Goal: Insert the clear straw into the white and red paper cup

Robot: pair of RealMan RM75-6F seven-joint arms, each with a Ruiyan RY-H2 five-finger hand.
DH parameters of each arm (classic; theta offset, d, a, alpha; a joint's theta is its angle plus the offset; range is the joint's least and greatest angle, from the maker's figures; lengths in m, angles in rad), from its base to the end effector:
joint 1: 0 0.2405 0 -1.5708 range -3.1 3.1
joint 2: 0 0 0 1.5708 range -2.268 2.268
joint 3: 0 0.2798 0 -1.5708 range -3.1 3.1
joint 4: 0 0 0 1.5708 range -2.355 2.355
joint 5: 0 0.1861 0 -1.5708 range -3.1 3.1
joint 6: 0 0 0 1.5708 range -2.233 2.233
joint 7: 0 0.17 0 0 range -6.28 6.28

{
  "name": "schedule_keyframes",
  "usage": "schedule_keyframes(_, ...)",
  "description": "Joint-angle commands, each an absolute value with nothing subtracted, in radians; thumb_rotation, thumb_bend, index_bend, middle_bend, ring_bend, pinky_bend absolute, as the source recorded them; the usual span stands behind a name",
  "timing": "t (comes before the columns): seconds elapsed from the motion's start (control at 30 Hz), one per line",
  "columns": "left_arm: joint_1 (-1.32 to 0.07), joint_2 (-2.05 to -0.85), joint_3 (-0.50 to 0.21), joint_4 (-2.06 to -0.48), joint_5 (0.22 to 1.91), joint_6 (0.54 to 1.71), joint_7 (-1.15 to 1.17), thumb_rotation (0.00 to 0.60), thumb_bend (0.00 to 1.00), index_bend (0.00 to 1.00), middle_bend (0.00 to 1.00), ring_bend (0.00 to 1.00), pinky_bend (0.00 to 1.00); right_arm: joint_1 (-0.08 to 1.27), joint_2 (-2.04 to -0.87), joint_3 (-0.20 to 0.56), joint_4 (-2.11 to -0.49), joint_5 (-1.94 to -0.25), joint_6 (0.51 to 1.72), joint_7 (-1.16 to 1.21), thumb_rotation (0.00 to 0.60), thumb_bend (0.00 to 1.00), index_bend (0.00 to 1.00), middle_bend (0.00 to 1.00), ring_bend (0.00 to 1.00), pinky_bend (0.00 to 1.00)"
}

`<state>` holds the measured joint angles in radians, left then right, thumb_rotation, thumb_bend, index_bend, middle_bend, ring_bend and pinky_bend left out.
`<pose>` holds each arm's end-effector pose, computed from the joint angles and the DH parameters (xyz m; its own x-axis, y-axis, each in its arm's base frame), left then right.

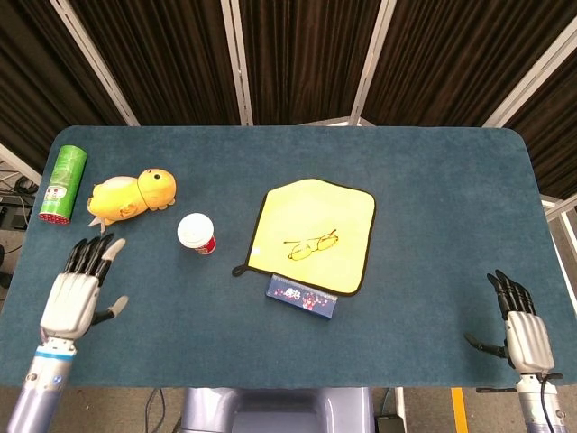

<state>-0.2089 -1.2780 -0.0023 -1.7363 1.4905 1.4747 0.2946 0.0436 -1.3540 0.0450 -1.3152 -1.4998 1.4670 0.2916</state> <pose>-0.2652 0.2291 0.1226 0.4154 0.0270 0.9092 0.9021 -0.1409 -0.4079 -0.3669 -0.1934 0.1323 0.1737 -0.0262 0.9845 -0.9832 0.0531 0.1749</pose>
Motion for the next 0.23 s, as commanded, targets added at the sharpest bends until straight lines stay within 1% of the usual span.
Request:
schedule_keyframes(0.03, -0.171, -1.282, 0.037, -1.684, 1.486, 1.484, 0.321, 0.600, 0.23, 0.00, 0.00, 0.00, 0.00, 0.045, -1.356, 0.045, -1.313, -1.504, 1.471, 0.290, 0.600, 0.07, 0.00, 0.00, 0.00, 0.00)
schedule_keyframes(0.23, -0.145, -1.283, 0.054, -1.652, 1.479, 1.484, 0.327, 0.600, 0.22, 0.00, 0.00, 0.00, 0.00, 0.046, -1.361, 0.046, -1.305, -1.508, 1.476, 0.286, 0.600, 0.07, 0.00, 0.00, 0.00, 0.00)
